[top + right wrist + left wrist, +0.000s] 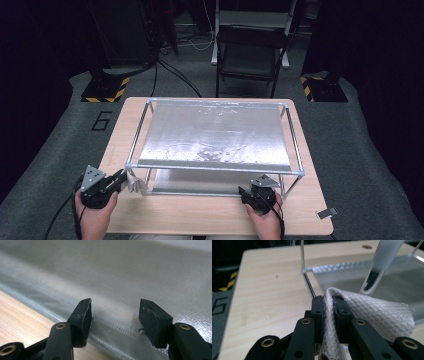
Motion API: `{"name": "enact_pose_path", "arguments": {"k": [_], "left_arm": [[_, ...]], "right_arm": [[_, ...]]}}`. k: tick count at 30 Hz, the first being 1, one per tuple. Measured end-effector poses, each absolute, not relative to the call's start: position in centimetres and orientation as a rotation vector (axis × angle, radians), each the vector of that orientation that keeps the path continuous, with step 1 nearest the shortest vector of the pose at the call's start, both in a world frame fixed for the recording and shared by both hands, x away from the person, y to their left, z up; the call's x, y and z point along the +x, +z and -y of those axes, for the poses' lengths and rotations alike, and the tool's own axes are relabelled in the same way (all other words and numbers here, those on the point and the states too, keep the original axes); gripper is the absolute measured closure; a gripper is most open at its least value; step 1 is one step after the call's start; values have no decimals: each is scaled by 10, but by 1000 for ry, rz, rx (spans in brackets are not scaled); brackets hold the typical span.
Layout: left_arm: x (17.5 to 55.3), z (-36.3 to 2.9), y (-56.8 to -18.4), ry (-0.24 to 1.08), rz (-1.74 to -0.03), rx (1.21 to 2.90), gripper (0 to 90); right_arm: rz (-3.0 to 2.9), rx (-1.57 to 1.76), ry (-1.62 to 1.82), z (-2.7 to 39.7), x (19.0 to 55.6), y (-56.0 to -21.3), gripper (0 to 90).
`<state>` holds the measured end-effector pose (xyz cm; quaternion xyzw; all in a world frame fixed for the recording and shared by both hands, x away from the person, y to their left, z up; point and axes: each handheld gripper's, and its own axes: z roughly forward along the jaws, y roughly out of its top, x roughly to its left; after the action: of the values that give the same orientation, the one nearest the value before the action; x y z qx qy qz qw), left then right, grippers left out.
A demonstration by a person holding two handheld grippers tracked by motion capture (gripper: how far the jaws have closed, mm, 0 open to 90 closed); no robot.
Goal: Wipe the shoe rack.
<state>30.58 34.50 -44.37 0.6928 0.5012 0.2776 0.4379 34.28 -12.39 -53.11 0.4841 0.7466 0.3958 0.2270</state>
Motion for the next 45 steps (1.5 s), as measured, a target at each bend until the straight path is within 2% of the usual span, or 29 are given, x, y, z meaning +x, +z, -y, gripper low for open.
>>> {"name": "enact_pose_path", "arguments": {"k": [3,6,11,14,21,25,28,33,37,45], "left_arm": [[309,-343,-460,656,-1273,1753,800],[309,-344,-459,649,-1275,1755,800],[304,-349,-430,727,-1216,1699,800],[304,-349,-425,732,-1202,1702,799],[315,-344,-465,645,-1268,1755,800],[317,-346,-476,606,-1292,1760,801],[317,-347,-472,610,-1288,1754,800],[312,-349,-440,670,-1217,1701,800],[309,-348,-434,677,-1202,1699,800],[317,-346,-477,585,-1283,1747,800]], "right_arm": [[-2057,1334,1091,124,343,-531,436],[-2058,1334,1090,124,343,-531,436],[-2073,1337,1085,124,342,-530,437],[-2070,1338,1079,124,342,-530,436],[-2071,1337,1078,124,342,-530,436],[-2073,1336,1083,124,342,-530,436],[-2071,1337,1078,124,342,-530,436],[-2071,1338,1079,124,342,-530,436],[-2070,1337,1078,124,342,-530,436],[-2073,1337,1084,124,342,-530,436]]}}
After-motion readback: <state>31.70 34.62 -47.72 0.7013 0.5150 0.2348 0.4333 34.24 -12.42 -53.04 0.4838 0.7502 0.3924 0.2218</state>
